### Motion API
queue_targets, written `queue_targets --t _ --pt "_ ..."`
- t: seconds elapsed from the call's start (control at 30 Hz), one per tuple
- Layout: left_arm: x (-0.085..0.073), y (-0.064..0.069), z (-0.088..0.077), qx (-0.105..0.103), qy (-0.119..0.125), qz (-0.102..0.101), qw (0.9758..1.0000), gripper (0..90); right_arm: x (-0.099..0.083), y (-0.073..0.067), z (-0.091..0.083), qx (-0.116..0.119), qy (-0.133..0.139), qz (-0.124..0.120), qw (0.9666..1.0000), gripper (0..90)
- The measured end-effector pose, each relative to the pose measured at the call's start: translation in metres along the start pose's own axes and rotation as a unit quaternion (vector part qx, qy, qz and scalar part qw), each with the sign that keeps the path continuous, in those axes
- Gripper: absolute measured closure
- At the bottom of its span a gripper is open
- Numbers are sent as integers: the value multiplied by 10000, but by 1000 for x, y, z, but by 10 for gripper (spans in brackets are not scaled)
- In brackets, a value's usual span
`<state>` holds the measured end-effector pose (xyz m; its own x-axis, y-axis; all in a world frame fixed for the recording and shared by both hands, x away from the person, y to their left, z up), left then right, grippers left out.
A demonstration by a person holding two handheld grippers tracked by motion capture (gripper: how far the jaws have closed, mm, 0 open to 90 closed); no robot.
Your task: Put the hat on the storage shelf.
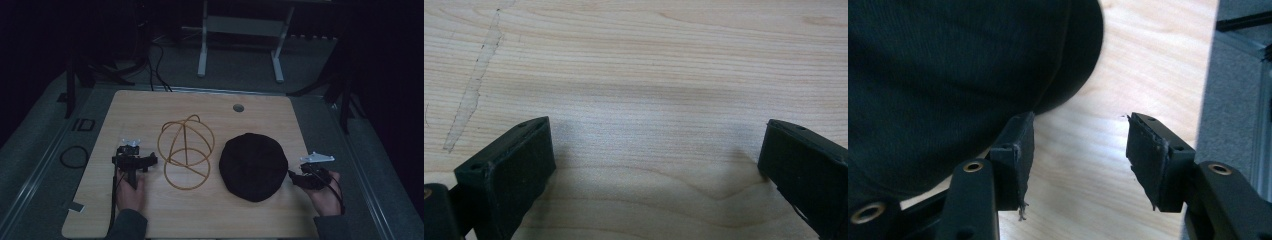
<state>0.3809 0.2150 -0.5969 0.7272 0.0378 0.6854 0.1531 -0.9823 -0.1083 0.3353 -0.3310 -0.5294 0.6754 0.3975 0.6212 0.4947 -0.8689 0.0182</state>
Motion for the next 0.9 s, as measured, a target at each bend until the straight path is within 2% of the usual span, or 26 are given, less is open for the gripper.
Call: queue_targets --t 0.13,0.3,0.67,0.9 --pt "0 0 0 1 1 1 10000 12 8 2 -8 -2 25 -50 10000 453" --pt "0 0 0 0 8 -12 10000 12 23 1 -15 81 -5 -243 9997 454" --pt "0 0 0 -2 8 -12 10000 12 46 -3 -13 284 -63 -485 9984 443" --pt "0 0 0 0 2 -9 10000 12 57 -4 -1 393 -217 -620 9971 437"
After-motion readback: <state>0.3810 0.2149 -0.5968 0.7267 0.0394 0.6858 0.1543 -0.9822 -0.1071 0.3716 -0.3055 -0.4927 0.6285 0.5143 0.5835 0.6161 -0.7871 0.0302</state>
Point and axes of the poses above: each handheld gripper's, and its own axes: z roughly forward along the jaws, x roughly out of its top, y roughly to its right, the point moved 4 cm from there along z, roughly forward along the jaws, and after that the axes turned 9 degrees about x, right-handed, at the moved point
